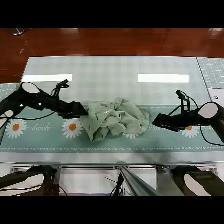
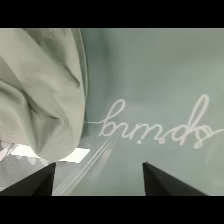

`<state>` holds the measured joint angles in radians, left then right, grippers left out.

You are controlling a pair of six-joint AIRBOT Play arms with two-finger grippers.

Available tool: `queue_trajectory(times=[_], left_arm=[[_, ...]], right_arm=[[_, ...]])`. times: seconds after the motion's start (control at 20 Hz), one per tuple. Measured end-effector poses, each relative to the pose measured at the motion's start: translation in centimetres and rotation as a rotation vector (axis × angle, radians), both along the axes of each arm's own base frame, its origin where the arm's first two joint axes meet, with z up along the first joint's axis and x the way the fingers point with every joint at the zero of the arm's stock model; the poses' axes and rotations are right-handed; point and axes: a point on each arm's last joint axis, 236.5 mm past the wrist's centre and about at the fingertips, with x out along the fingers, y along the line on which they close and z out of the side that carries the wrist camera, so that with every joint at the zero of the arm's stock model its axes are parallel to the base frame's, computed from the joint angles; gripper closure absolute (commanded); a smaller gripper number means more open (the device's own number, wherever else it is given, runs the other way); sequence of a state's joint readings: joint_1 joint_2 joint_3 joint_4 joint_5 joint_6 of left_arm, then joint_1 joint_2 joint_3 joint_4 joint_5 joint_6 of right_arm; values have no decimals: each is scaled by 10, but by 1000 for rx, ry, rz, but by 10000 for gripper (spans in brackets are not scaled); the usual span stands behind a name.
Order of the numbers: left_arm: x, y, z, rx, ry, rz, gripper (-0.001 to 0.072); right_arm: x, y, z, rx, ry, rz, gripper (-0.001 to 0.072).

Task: Fold the shirts.

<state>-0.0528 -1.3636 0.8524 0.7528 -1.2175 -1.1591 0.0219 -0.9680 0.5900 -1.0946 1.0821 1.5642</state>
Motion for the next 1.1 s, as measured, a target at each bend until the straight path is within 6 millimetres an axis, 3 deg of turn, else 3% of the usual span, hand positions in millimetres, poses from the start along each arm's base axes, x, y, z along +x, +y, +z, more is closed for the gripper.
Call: queue_trajectory(times=[0.05, 0.2, 0.55, 0.8, 0.85, 1.0, 1.1], left_arm=[[5, -5, -2, 2, -18, 8, 671], [15, -16, -1, -3, -65, 4, 684], [23, -17, 9, -23, -96, -14, 684], [24, -17, 11, -29, -98, -18, 684], [24, -17, 11, -29, -98, -18, 684], [23, -18, 11, -29, -98, -19, 684], [24, -19, 12, -33, -101, -18, 684]], right_arm=[[0, 2, -2, 0, 2, 1, 85], [1, 4, -5, -6, 6, -6, 86], [14, 7, -22, 0, 20, -53, 85], [32, 33, -40, 131, 45, -110, 103], [34, 39, -42, 160, 52, -114, 159], [40, 51, -47, 223, 46, -110, 684], [50, 61, -40, 274, 12, -100, 682]])
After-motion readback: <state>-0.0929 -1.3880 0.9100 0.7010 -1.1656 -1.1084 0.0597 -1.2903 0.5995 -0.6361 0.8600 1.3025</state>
